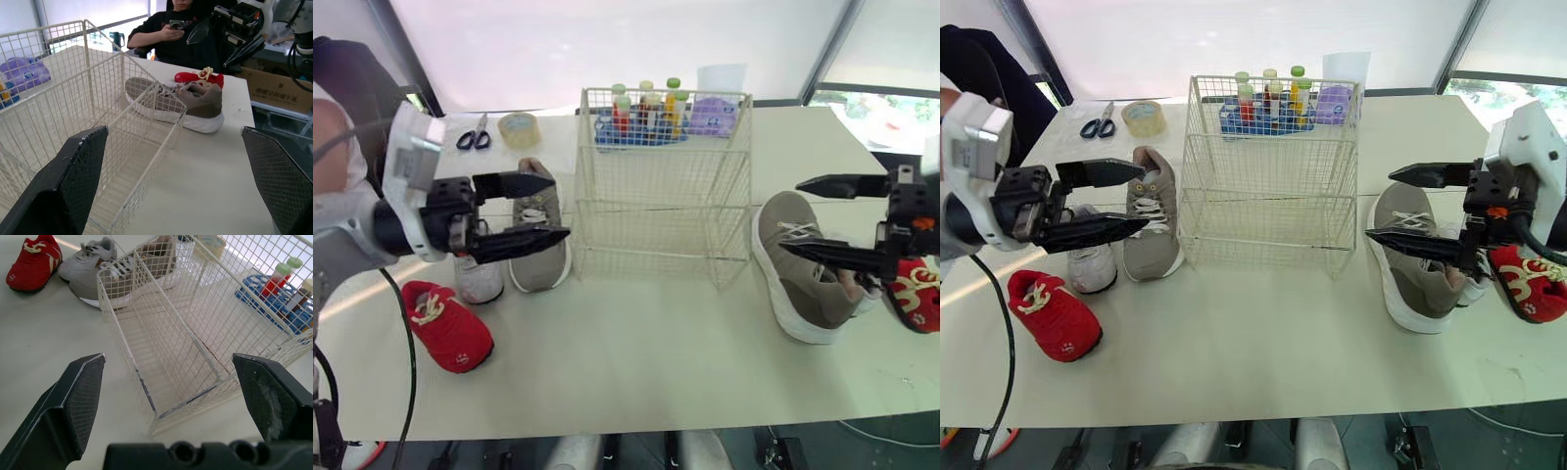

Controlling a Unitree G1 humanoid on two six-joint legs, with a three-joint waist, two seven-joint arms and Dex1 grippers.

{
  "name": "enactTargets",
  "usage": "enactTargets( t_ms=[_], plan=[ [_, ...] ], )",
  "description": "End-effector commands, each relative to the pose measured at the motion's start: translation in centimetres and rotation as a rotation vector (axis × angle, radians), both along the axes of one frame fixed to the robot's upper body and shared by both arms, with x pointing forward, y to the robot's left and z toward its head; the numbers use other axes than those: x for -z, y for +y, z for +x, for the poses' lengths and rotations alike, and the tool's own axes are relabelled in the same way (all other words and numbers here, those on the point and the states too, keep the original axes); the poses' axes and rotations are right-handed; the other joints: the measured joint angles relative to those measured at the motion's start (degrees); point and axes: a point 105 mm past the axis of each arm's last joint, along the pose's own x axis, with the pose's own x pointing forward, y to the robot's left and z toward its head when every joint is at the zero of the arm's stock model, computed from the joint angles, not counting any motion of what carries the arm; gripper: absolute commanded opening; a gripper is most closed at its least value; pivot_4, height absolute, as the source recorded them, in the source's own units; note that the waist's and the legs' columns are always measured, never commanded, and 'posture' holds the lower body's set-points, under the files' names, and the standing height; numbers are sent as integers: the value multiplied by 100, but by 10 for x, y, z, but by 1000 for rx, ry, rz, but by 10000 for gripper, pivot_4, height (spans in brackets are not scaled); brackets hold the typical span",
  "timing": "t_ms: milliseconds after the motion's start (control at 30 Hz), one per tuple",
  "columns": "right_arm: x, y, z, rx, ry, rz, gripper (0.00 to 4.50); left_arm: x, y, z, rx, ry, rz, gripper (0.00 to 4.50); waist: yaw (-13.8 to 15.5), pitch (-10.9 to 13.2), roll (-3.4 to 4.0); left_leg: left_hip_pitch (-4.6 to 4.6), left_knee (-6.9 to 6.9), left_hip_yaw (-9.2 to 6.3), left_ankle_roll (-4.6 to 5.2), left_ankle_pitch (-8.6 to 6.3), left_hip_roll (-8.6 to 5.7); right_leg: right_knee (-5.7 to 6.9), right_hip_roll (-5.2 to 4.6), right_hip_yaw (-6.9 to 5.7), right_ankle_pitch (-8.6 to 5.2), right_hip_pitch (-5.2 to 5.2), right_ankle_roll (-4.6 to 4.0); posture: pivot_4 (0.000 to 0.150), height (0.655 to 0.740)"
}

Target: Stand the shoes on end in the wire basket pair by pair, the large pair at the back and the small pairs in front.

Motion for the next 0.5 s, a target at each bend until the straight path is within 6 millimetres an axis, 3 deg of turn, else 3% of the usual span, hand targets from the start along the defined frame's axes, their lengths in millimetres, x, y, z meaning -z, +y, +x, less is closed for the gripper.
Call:
enactTargets(
  t_ms=[33, 500],
  plan=[
    [-10, 0, -3, 10, -58, -3, 45000, -7, -1, -2, 0, -54, -1, 44508, 1, 0, 0, 0, 0, 0, 0, 0, 0, 0, 0, 0, 0, -1, 0, 1500, 7400],
    [-8, 5, 1, 15, -70, 10, 45000, -8, 2, 1, -18, -68, -26, 44508, 8, 0, -1, 0, 0, 1, 0, 0, 0, 0, -1, 0, 0, 0, 0, 1500, 7400]
  ],
)
